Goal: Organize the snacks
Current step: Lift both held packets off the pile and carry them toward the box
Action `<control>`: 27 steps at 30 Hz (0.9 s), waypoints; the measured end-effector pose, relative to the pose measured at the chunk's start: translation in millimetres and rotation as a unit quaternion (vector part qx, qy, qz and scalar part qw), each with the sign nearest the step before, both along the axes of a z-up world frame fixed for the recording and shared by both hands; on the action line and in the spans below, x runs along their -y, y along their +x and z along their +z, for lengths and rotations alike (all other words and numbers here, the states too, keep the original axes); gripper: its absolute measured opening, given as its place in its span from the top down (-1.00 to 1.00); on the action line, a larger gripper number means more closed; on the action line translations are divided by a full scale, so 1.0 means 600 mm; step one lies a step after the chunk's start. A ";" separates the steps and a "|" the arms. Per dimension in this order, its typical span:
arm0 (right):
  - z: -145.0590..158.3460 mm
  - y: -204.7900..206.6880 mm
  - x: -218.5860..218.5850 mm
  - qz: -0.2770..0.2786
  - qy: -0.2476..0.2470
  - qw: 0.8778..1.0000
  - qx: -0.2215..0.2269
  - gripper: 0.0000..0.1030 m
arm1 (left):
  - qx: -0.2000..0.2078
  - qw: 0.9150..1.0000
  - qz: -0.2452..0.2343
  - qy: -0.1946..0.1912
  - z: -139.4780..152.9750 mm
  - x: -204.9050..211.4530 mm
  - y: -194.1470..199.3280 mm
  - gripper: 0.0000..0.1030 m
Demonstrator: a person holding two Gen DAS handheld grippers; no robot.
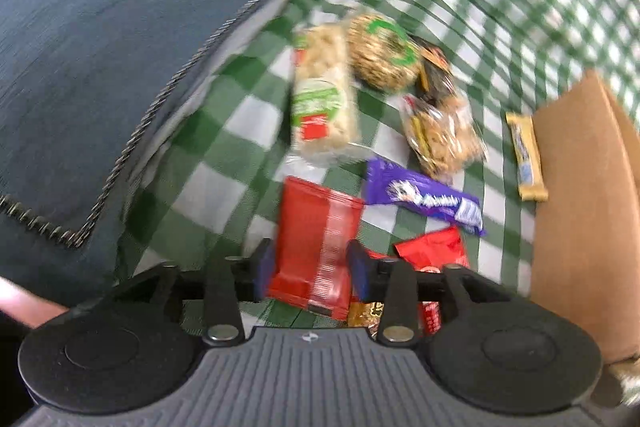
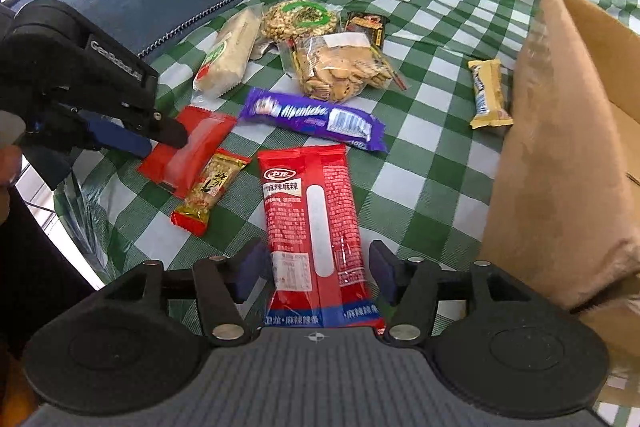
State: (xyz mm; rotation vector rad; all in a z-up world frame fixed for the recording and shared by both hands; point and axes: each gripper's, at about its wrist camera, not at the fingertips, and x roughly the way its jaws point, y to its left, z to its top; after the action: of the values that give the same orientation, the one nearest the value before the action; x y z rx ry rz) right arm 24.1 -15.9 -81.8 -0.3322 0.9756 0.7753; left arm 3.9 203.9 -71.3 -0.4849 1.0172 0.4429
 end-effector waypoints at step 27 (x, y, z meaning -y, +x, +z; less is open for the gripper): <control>0.040 -0.012 0.019 -0.009 0.027 0.998 0.061 0.17 | 0.045 0.995 -0.028 0.086 0.037 0.033 0.009 0.12</control>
State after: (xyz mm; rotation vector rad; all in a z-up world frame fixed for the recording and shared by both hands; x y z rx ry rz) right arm 17.0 -27.3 -58.0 -0.3199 0.8407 0.7554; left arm 9.2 184.0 -48.9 -0.3180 0.8961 0.4497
